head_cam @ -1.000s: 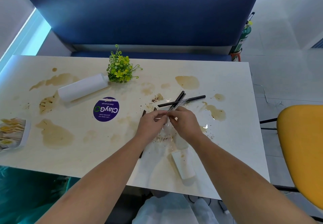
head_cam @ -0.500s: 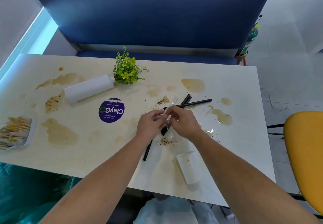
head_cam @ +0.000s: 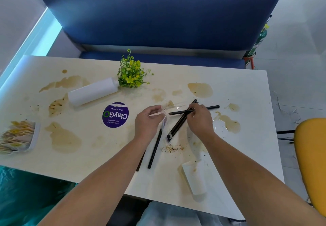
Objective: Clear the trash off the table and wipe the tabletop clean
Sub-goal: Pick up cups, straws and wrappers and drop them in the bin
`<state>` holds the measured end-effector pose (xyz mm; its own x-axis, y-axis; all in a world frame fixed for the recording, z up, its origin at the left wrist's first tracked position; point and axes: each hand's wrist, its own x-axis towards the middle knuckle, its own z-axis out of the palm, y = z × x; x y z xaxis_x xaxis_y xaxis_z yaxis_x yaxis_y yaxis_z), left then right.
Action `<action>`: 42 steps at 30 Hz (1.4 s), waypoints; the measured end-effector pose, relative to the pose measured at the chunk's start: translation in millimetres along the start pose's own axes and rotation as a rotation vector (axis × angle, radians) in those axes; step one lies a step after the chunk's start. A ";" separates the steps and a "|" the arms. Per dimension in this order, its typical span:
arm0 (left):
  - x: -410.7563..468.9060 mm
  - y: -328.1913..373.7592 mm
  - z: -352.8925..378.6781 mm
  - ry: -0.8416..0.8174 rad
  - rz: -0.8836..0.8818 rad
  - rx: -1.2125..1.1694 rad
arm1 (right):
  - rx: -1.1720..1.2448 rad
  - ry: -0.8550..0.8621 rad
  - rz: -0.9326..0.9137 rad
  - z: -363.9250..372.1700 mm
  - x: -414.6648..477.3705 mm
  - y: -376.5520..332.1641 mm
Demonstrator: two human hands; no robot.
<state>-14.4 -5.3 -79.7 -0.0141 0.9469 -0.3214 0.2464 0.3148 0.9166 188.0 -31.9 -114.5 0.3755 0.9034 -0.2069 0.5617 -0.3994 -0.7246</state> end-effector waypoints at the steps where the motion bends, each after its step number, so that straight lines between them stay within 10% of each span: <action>1: 1.8 0.5 -1.1 0.013 0.012 0.001 | -0.023 -0.014 0.013 -1.3 3.5 1.5; 42: -10.4 33.9 -35.4 0.140 0.115 -0.067 | 0.088 -0.079 -0.098 -8.5 1.4 -59.6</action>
<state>-40.2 -2.1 -36.8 -0.1250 0.9754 -0.1813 0.1890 0.2028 0.9608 161.3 -8.2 -66.0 0.2611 0.9482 -0.1811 0.5249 -0.2969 -0.7977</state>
